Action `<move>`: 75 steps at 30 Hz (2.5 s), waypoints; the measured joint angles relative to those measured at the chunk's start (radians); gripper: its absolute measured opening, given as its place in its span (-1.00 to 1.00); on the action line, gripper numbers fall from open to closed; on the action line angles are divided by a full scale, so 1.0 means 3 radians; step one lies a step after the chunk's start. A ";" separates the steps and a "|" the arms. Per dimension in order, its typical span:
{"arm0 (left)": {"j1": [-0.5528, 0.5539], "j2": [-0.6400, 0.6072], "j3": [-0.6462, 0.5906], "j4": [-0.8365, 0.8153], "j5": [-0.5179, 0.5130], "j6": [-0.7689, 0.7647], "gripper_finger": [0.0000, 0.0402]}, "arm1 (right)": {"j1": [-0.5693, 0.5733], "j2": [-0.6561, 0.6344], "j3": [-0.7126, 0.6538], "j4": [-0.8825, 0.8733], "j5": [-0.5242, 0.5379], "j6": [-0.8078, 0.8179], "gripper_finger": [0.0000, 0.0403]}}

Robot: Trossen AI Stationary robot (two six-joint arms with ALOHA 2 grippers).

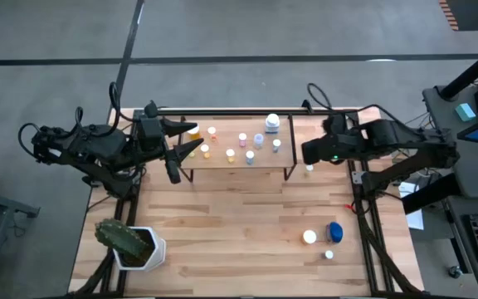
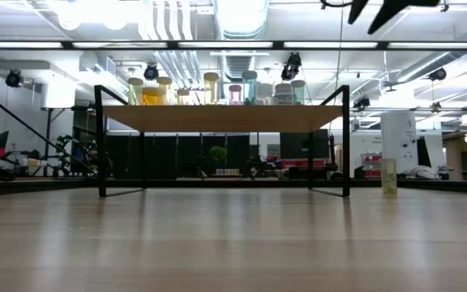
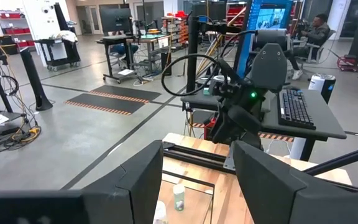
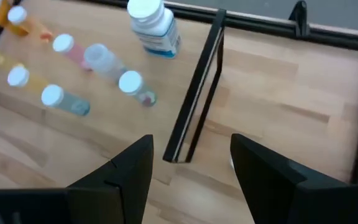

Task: Pick and place medicine bottles onto shelf by color
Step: Put the yellow pill bottle on the shelf

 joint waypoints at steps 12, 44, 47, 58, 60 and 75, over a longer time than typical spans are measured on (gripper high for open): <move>0.0000 0.0000 -0.0001 0.0010 -0.0005 0.0063 -0.11 | -0.0005 -0.0680 -0.1722 0.0571 0.0049 0.0825 0.02; 0.0000 0.0000 -0.0001 0.0025 -0.0013 0.0060 -0.11 | -0.0005 -0.0131 -0.3075 0.2194 0.0057 0.1202 0.02; 0.0000 0.0000 -0.0001 0.0025 -0.0014 0.0058 -0.11 | -0.0005 -0.0060 -0.3075 0.2205 0.0096 0.1224 0.02; 0.0000 0.0000 -0.0001 0.0027 -0.0025 0.0060 -0.11 | -0.0050 0.0184 -0.3078 0.2377 0.0176 0.1210 0.01; 0.0000 0.0000 -0.0001 0.0027 -0.0024 0.0058 -0.11 | -0.0050 0.0198 -0.3078 0.2375 0.0175 0.1223 -0.03; 0.0000 0.0000 -0.0001 0.0028 -0.0024 0.0058 -0.11 | -0.0050 0.0170 -0.3078 0.2362 0.0162 0.1166 -0.50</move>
